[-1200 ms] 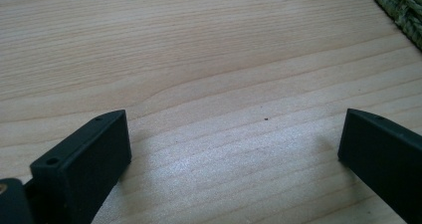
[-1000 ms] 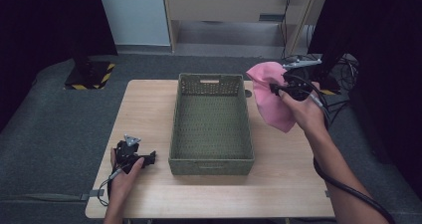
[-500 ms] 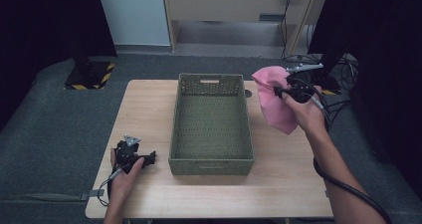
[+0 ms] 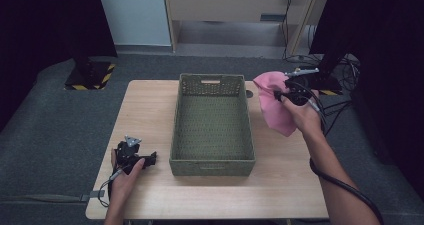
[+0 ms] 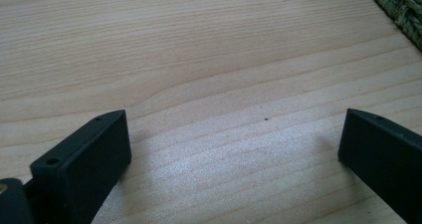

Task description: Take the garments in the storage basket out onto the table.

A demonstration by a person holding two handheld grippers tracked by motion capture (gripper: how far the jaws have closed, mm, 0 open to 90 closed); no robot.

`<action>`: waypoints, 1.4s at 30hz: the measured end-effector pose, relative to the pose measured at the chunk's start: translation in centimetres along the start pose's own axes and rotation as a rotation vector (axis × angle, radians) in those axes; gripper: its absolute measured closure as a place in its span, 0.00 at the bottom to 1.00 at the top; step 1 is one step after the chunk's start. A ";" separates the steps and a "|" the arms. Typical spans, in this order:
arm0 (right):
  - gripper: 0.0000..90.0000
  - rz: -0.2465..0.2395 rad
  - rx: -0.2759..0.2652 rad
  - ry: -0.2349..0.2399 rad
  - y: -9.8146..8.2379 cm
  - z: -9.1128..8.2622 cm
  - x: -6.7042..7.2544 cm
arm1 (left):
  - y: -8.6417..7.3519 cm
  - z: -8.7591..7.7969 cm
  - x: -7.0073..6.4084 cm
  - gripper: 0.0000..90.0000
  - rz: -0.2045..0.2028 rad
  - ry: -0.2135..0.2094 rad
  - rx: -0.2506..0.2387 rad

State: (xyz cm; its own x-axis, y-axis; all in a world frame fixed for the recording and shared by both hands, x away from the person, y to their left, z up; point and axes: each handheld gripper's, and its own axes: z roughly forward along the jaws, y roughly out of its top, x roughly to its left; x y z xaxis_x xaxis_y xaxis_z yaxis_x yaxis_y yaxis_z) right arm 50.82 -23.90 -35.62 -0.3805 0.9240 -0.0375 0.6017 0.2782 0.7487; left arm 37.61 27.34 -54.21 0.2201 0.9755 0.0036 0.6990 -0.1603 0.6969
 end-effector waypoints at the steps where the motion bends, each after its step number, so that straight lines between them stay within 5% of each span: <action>1: 0.77 0.002 0.003 -0.001 -0.1 0.2 0.0 | 0.0 0.0 0.0 0.00 0.000 0.000 0.000; 21: 0.77 0.049 0.066 -0.024 -2.8 4.1 -0.7 | 0.0 0.0 0.0 0.00 0.000 0.000 0.000; 42: 0.77 0.074 0.133 -0.026 -5.3 8.7 0.5 | 0.0 0.0 0.0 0.00 0.000 0.000 0.000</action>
State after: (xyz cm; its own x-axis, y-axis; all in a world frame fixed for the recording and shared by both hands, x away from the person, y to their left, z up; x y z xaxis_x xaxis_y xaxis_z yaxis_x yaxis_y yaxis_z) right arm 53.55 -22.65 -45.38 -0.3143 0.9493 -0.0041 0.7160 0.2399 0.6556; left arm 37.61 27.34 -54.21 0.2203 0.9754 0.0035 0.6991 -0.1604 0.6968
